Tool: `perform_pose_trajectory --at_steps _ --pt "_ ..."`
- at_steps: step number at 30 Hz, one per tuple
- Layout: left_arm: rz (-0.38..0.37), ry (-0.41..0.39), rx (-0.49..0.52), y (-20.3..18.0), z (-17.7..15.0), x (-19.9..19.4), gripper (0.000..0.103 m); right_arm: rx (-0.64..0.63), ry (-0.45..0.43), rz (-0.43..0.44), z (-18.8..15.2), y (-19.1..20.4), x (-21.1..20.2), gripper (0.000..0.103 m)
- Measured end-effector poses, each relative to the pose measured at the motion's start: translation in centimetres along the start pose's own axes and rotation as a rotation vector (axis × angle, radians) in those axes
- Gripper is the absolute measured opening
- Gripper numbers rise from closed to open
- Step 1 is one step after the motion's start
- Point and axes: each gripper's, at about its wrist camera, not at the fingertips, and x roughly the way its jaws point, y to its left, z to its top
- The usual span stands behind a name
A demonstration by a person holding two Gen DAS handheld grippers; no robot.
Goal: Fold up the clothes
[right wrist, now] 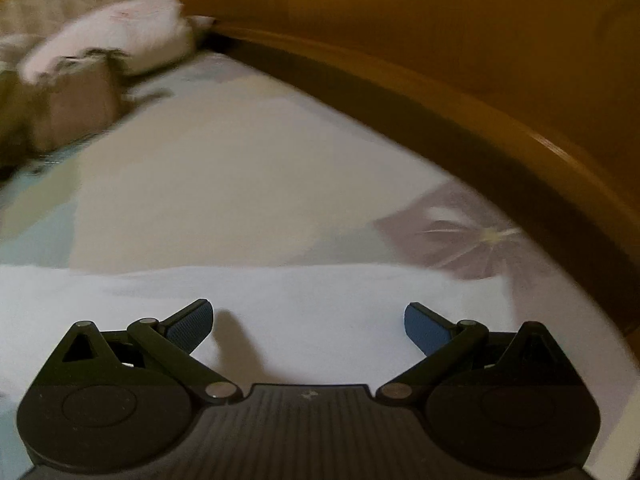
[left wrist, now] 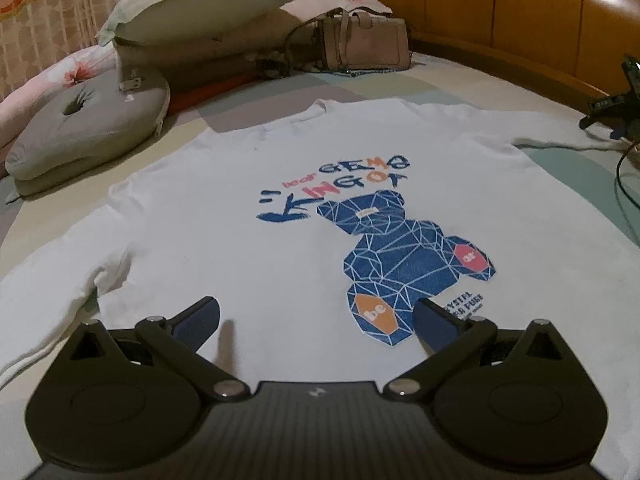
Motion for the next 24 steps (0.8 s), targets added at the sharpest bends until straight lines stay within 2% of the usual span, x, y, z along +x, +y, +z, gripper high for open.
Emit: perform_pose_trajectory --at_steps 3,5,7,10,13,15,16,21,24 --pt "-0.001 0.000 0.003 -0.1 0.0 0.0 0.102 0.040 -0.029 -0.001 0.3 -0.1 -0.7 0.103" --pt "-0.003 -0.001 0.004 -0.1 0.0 0.0 0.102 0.030 -0.044 0.058 0.1 0.8 -1.8 0.103" --pt "-0.005 0.000 0.006 -0.2 -0.1 -0.1 0.102 -0.009 -0.034 0.113 -0.3 2.0 -2.2 0.103" --pt "-0.006 -0.001 0.010 -0.2 -0.1 -0.2 0.102 -0.069 0.007 0.133 -0.8 3.6 -1.5 0.103" --pt "-0.009 0.001 0.005 -0.1 -0.1 -0.2 0.102 -0.089 -0.010 0.053 -0.8 3.9 -0.5 0.103" --pt "-0.005 -0.003 0.005 -0.1 0.0 -0.4 0.102 -0.079 -0.008 -0.116 -0.3 4.5 -0.4 0.103" --pt "-0.005 -0.005 0.004 0.0 0.1 -0.5 0.102 -0.069 -0.004 -0.140 -0.1 4.8 -0.8 0.103" --pt "-0.023 -0.034 -0.027 0.6 0.4 -1.6 0.102 -0.048 -0.004 0.055 -0.8 7.8 -6.0 0.103" --pt "-0.017 -0.054 -0.049 1.3 0.7 -2.4 0.102 -0.128 0.019 0.152 -2.8 12.7 -9.1 0.103"
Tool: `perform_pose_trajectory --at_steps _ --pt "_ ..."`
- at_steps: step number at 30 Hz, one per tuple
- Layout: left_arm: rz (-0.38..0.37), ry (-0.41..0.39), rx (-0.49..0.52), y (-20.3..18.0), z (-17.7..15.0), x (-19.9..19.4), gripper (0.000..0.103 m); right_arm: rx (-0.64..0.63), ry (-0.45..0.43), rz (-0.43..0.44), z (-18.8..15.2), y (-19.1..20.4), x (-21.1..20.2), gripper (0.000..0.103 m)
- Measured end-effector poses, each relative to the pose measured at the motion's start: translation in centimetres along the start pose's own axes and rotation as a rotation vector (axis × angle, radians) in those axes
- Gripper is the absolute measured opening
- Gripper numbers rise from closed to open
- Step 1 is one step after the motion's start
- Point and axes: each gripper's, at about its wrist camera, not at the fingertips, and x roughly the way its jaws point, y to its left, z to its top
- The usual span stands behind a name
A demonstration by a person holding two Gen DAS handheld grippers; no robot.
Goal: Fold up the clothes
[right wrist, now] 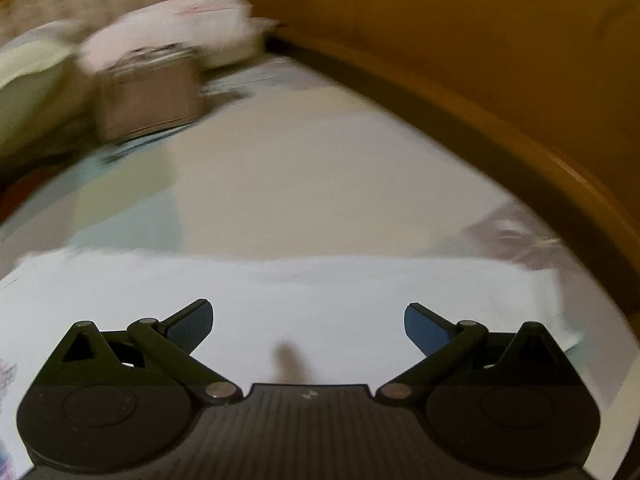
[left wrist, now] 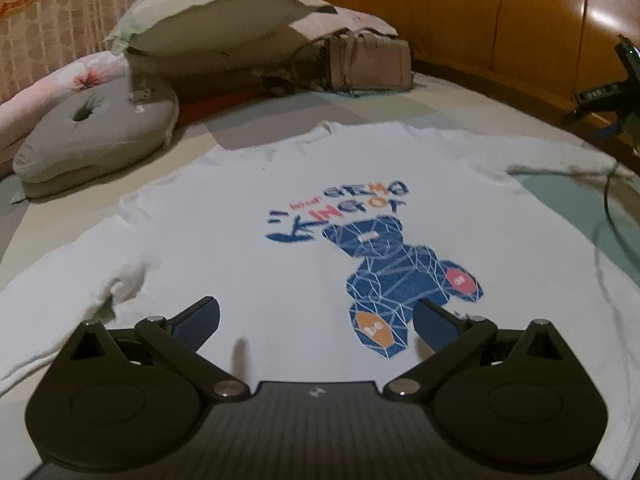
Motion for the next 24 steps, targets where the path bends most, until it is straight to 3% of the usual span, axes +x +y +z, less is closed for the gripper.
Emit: perform_pose_trajectory --at_steps 5,13,17,20,24 --pt "0.043 -0.017 -0.068 2.0 0.6 -0.9 0.102 -0.205 0.037 0.129 -4.7 10.8 -2.7 0.103" --pt "0.212 -0.028 -0.118 6.9 1.0 -1.7 0.102 -0.471 0.102 0.294 -15.2 24.3 -6.1 0.103" --pt "0.354 -0.005 -0.179 11.7 0.7 -1.5 0.102 -0.547 0.127 0.358 -18.7 28.2 -7.2 0.103" --pt "0.442 0.055 -0.306 16.0 -0.1 -1.1 0.102 -0.572 0.120 0.380 -20.4 30.0 -8.1 0.103" --pt "0.502 0.122 -0.365 19.1 -1.7 -0.4 0.102 -0.541 0.105 0.383 -20.7 30.9 -8.5 0.103"
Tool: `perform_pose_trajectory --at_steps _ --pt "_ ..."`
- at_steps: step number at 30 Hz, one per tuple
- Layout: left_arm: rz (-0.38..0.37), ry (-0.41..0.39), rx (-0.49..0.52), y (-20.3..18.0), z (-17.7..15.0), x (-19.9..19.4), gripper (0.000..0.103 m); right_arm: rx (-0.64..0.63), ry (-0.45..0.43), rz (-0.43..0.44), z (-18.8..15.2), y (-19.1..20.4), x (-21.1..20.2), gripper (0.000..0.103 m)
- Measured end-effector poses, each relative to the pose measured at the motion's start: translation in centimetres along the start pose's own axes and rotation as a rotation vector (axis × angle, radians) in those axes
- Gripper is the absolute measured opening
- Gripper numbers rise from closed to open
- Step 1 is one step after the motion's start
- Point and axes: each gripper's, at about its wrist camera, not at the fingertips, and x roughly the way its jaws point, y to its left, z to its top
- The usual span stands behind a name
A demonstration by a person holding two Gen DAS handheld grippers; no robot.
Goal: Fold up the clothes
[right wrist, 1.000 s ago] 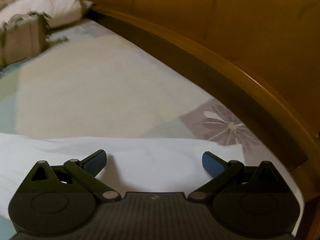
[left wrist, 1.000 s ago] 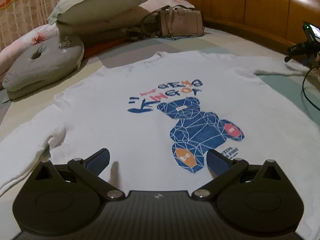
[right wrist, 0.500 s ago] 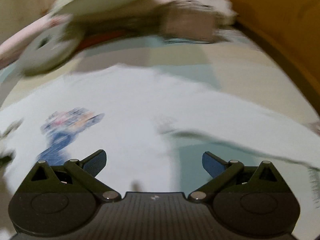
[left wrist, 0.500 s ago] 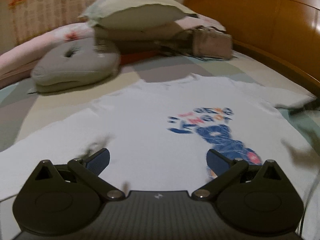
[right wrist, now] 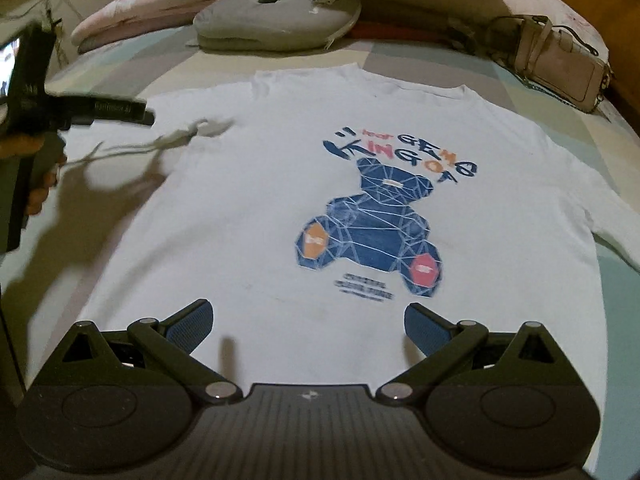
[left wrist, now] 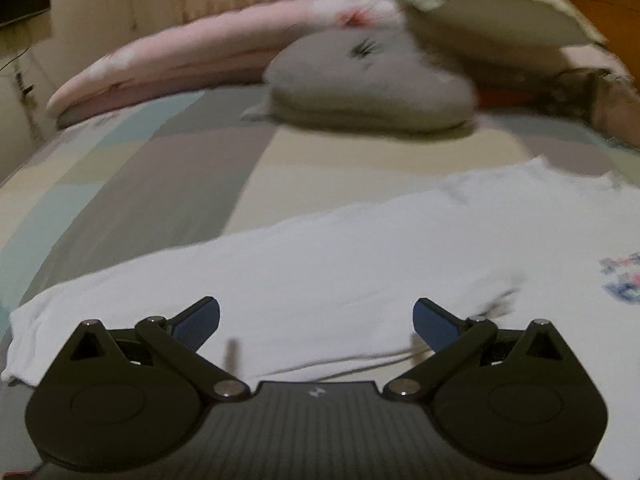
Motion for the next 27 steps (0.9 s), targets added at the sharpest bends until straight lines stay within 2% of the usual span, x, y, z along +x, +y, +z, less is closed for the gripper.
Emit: perform_pose_trajectory --at_steps 2,7,14,23,27 --pt "0.024 0.053 -0.013 0.6 -0.4 1.1 0.102 0.020 -0.008 0.007 -0.2 0.0 -0.2 0.103" --pt "-0.050 0.083 -0.060 0.8 -0.7 0.7 0.102 0.076 0.000 -0.042 -1.0 -1.5 -0.2 0.103" --pt "-0.167 -0.050 -0.006 -2.2 0.1 -4.1 0.102 0.128 0.046 -0.092 -3.1 -3.3 0.7 0.103" --pt "-0.313 -0.132 0.119 -7.3 -0.1 -7.4 0.102 0.083 0.003 -0.136 -4.2 -2.4 0.9 0.103" --pt "-0.364 -0.186 0.147 -8.8 -0.8 -8.9 0.102 0.058 -0.071 -0.122 -5.1 -2.5 0.6 0.103"
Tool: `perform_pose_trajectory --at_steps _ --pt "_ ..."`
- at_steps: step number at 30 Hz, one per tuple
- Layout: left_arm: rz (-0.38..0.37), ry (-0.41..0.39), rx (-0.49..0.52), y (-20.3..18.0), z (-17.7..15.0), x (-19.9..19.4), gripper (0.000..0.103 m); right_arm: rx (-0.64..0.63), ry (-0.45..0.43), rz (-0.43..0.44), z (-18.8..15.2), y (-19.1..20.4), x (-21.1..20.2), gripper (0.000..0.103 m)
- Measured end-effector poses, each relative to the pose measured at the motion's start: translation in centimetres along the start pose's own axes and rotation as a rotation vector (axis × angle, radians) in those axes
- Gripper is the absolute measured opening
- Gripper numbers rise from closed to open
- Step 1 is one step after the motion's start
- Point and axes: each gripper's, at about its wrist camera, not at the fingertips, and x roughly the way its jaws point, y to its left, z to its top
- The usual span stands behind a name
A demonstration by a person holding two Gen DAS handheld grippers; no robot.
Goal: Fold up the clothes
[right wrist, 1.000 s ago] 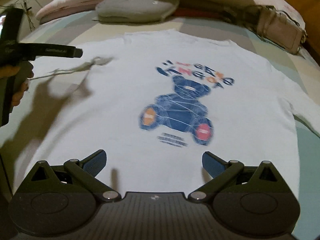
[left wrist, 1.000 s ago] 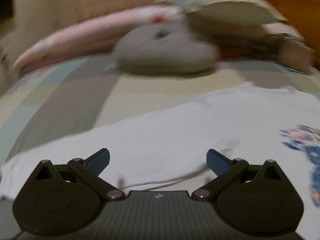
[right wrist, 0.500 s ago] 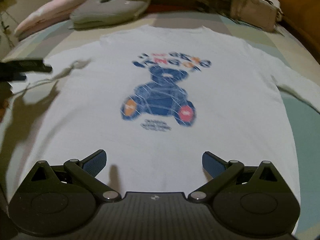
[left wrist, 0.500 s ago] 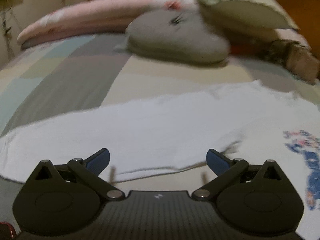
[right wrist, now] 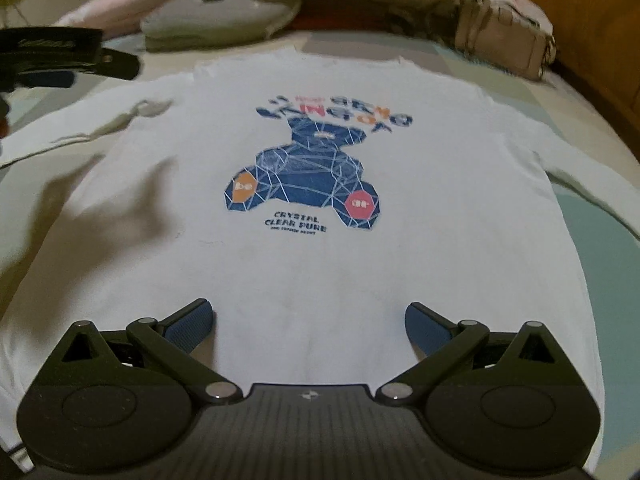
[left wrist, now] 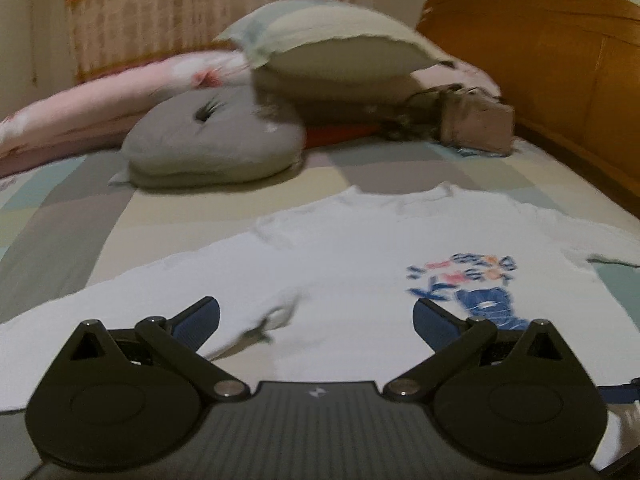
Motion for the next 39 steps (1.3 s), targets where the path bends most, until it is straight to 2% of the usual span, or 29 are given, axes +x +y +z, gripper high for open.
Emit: perform_pose_trajectory --at_steps 4,6,7,10,12,15,18,21,25,29,32,35,39 --pt "-0.110 -0.060 0.012 -2.0 -0.2 -0.9 0.102 0.027 -0.027 0.054 0.1 -1.2 -0.9 0.103" --pt "-0.159 -0.065 0.059 -3.1 -0.4 -1.0 0.102 0.084 -0.068 0.097 0.4 -2.8 -2.1 0.103" --pt "-0.160 -0.067 0.084 -3.7 -0.6 -1.0 0.102 0.107 -0.097 0.102 0.6 -3.7 -2.8 0.103" --pt "-0.147 -0.060 0.157 -5.2 -1.2 -0.6 0.102 0.151 -0.193 0.046 1.0 -7.2 -4.9 0.103" --pt "-0.143 -0.049 0.195 -6.1 -1.7 -0.2 0.102 0.199 -0.220 0.002 1.0 -10.4 -5.9 0.103" --pt "-0.184 -0.037 0.217 -7.0 -2.3 0.1 0.102 0.295 -0.256 -0.064 0.6 -15.5 -7.0 0.103" --pt "-0.210 -0.023 0.238 -7.7 -2.8 0.4 0.102 0.460 -0.276 -0.108 -0.3 -21.8 -7.4 0.103" --pt "-0.203 -0.020 0.266 -8.2 -3.2 0.7 0.102 0.632 -0.302 -0.132 -1.4 -28.0 -7.1 0.103" --pt "-0.200 -0.011 0.282 -8.5 -3.5 1.2 0.102 0.814 -0.324 -0.117 -2.6 -34.4 -5.1 0.103" --pt "-0.190 0.004 0.279 -8.4 -3.6 1.9 0.102 0.902 -0.317 -0.128 -3.0 -37.4 -2.5 0.103" --pt "-0.183 0.015 0.269 -8.1 -3.6 2.3 0.102 0.889 -0.347 -0.133 -2.6 -38.5 -1.1 0.103" --pt "-0.180 0.019 0.257 -7.8 -3.6 2.6 0.102 0.882 -0.382 -0.116 -2.3 -39.8 -0.3 0.103" --pt "-0.172 0.024 0.245 -7.7 -3.6 2.9 0.102 0.944 -0.435 -0.062 -2.5 -42.0 0.2 0.103"
